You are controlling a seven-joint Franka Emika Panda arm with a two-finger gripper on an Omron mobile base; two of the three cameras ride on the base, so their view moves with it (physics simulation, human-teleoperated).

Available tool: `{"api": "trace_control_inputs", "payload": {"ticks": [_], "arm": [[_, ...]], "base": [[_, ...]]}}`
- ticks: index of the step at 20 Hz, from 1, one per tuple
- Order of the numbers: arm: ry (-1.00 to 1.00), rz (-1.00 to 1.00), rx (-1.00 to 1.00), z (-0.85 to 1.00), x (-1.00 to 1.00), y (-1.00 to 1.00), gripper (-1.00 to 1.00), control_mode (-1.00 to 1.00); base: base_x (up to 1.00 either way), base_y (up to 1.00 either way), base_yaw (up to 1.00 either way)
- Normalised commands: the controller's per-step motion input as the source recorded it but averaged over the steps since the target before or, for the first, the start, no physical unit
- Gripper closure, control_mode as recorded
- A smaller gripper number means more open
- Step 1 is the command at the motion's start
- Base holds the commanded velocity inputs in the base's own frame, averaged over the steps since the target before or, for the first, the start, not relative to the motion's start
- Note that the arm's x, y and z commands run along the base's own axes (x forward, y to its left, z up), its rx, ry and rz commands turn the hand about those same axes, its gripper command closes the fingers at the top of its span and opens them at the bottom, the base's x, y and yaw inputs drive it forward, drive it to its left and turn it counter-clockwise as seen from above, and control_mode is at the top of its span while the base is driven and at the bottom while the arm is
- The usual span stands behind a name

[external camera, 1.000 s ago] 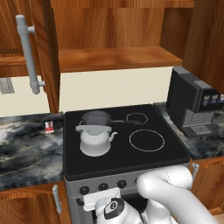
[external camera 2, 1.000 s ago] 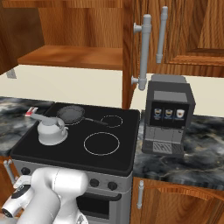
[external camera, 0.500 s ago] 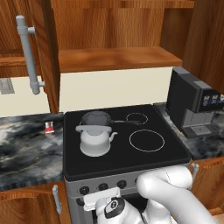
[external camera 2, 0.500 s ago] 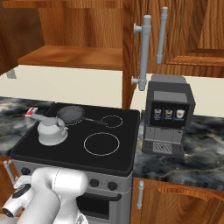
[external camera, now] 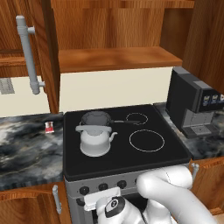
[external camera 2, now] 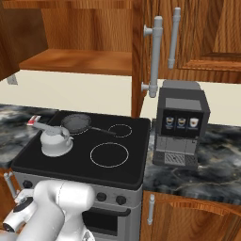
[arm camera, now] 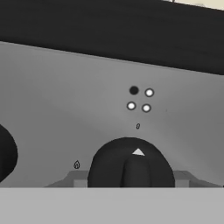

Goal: Pick the pan from the cabinet and place it on the stove. Then turn on the stove burner for the pan.

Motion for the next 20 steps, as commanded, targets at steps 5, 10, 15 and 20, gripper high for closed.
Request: {"api": "trace_control_inputs", "payload": {"ticks": [5,10,15,20], "arm": [[0.00,0.00,-0.06,0.04,-0.02,0.00,1.00,-1.00],[0.00,0.00,-0.18,0.20,-0.07,0.00,1.00,-1.00],[0.00,0.00,-0.22,0.20,-0.08,0.00,1.00,-1.00],[0.00,-0.02,-0.23,0.16,-0.03,0.00,1.00,-1.00]], "base": [[0.00,0.00,0.00],[0.00,0.00,0.00],[0.00,0.00,0.00],[0.00,0.00,0.00]]}}
